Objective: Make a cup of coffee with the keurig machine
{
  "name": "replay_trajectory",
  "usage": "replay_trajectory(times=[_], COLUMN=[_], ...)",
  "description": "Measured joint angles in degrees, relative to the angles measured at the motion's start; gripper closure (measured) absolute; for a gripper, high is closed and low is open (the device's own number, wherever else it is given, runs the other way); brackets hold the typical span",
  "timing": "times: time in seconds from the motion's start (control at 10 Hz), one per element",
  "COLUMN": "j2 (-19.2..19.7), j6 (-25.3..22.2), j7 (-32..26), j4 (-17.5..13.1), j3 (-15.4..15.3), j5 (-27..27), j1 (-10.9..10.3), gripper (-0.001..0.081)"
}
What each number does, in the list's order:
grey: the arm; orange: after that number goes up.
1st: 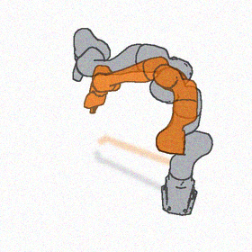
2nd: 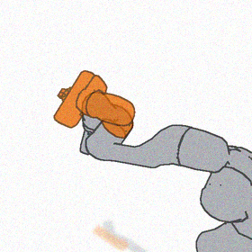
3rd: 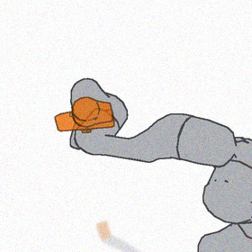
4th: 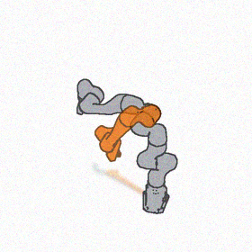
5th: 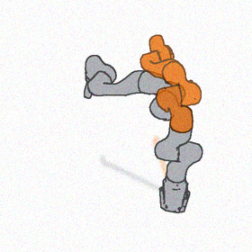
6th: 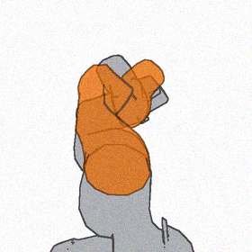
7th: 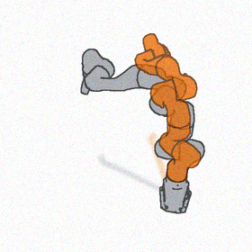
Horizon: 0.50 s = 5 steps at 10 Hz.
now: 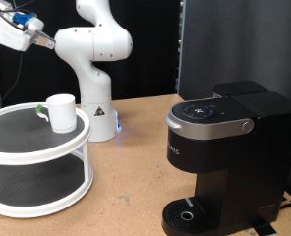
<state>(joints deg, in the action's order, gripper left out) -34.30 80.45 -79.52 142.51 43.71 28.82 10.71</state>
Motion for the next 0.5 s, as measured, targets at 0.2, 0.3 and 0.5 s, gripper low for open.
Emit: replay_trajectory(times=[0.2,0.3,0.5], j2=[0.64,1.26,1.30], j6=[-1.63,-1.99,-1.96], j7=[-1.60,-2.58,-2.47], j4=[-0.76,-1.17,-0.98], j3=[0.61,0.75,0.75], j5=[-1.66,-2.05,-2.01], j1=[-0.25,-0.59,-0.53], gripper=[0.0799,0.0799,0.0799])
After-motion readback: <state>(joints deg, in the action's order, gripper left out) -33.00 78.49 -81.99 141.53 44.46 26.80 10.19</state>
